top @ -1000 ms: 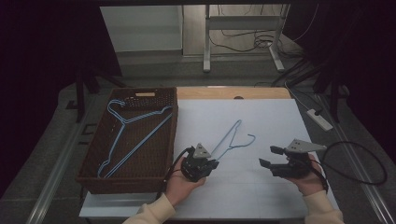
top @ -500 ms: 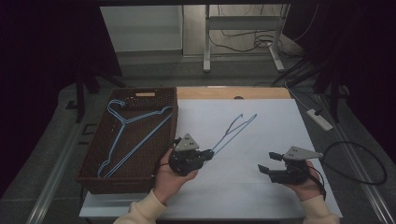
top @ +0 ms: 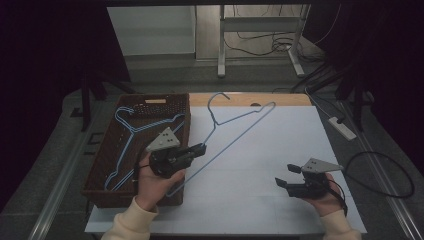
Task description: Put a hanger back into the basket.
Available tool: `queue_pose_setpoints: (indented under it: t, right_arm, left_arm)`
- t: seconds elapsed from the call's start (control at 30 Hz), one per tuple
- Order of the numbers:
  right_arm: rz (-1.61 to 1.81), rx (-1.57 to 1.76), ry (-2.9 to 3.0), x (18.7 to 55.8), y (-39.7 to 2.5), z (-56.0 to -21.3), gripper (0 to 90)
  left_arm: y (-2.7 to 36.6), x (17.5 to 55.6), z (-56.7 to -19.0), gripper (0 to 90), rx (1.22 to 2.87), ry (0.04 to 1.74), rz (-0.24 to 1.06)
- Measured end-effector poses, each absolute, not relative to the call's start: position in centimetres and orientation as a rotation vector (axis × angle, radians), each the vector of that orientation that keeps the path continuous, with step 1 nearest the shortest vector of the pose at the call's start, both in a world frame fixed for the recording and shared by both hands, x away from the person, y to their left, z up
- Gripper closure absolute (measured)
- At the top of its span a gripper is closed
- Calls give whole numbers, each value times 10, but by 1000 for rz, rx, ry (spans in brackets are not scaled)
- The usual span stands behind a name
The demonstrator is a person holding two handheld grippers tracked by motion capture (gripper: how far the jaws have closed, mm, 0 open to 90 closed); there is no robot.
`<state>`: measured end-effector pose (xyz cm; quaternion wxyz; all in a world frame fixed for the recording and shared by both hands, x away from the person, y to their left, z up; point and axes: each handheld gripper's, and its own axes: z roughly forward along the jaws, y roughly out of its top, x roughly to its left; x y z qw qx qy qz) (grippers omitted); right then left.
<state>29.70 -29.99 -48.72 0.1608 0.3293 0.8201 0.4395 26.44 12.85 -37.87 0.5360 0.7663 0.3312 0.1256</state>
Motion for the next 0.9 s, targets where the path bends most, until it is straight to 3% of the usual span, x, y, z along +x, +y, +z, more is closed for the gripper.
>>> queue_pose_setpoints:
  t: [0.57, 0.9]
  right_arm:
    - [1244, 944, 2344, 297, -300, -488, 289]
    - [1236, 945, 2349, 297, -300, -489, 290]
  left_arm:
    - [182, 258, -356, 867, 1739, 853, 448]
    - [212, 263, -357, 867, 1715, 904, 457]
